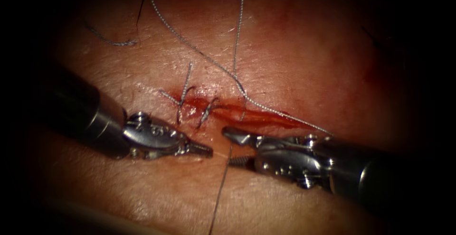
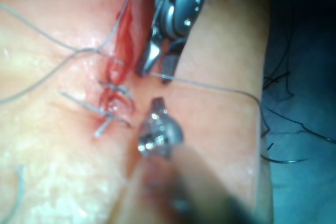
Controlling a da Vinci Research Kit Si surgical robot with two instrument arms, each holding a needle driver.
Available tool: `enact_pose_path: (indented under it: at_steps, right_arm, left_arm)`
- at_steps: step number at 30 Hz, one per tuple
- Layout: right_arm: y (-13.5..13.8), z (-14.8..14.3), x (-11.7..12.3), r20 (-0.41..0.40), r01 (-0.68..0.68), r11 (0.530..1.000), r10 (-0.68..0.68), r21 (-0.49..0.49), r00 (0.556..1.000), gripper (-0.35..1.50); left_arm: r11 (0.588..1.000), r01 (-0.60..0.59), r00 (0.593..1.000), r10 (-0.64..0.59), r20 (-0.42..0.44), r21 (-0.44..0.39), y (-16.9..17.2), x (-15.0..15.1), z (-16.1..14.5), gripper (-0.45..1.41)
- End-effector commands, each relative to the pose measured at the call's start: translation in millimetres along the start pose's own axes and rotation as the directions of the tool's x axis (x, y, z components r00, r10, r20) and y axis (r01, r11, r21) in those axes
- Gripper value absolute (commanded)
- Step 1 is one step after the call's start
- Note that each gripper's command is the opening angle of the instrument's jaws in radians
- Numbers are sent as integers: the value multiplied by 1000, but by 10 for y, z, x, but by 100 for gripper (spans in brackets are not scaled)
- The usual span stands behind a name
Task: Wound Closure
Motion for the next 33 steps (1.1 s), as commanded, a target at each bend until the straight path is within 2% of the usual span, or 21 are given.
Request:
enact_pose_path:
  at_steps: [1, 2, 4, 6, 8, 12, 17, 22, 24, 25, 26, 28, 29, 30, 33]
  right_arm:
    - [-4, 12, 3, -6, -4, 1000, 4, 5, 1000, 133]
    - [-4, 13, 3, -1, -4, 1000, 4, 13, 1000, 126]
    - [-6, 14, 3, 18, -3, 996, 1, 92, 1000, 26]
    - [-10, 16, 3, 23, -2, 986, -2, 168, 1000, -35]
    - [-15, 16, 2, 26, 8, 981, -13, 196, 1000, -35]
    - [-31, 11, 6, 31, -68, 970, 63, 235, 998, -35]
    - [-42, -8, 30, 24, -125, 961, 123, 248, 992, -35]
    - [-60, -45, 95, 2, -157, 950, 162, 270, 987, -35]
    - [-67, -61, 132, -17, -167, 944, 180, 284, 984, -35]
    - [-72, -69, 154, -32, -165, 943, 182, 289, 983, -35]
    - [-81, -79, 189, -57, -167, 936, 194, 309, 979, -35]
    - [-92, -87, 231, -90, -165, 929, 205, 332, 975, -35]
    - [-102, -94, 272, -118, -152, 921, 206, 358, 971, -35]
    - [-106, -98, 294, -134, -138, 919, 199, 369, 971, -35]
    - [-109, -105, 336, -168, -122, 910, 203, 396, 965, -35]
  left_arm:
    - [1000, 3, 1000, -3, 3, -2, 3, -8, 6, -18]
    - [1000, 3, 1000, -3, 3, -2, 3, -8, 6, -18]
    - [1000, 2, 1000, -2, 3, -2, 3, -9, 6, -18]
    - [1000, 8, 1000, -8, 3, -2, 3, -9, 6, -18]
    - [1000, 8, 1000, -8, 3, -2, 3, -9, 6, -18]
    - [1000, 8, 1000, -8, 3, -2, 3, -9, 6, -18]
    - [1000, 8, 1000, -8, 3, -2, 3, -9, 6, -18]
    - [1000, 8, 1000, -8, 3, -2, 2, -9, 5, -18]
    - [1000, 8, 1000, -8, 3, -2, 2, -9, 5, -18]
    - [1000, 8, 1000, -8, 3, -2, 2, -9, 5, -18]
    - [1000, 8, 1000, -8, 3, -2, 2, -9, 6, -18]
    - [1000, 8, 1000, -8, 3, -1, 2, -9, 6, -18]
    - [1000, 8, 1000, -8, 3, -1, 2, -9, 6, -18]
    - [1000, 8, 1000, -8, 3, -1, 2, -9, 6, -18]
    - [1000, 8, 1000, -8, 3, -1, 2, -9, 6, -18]
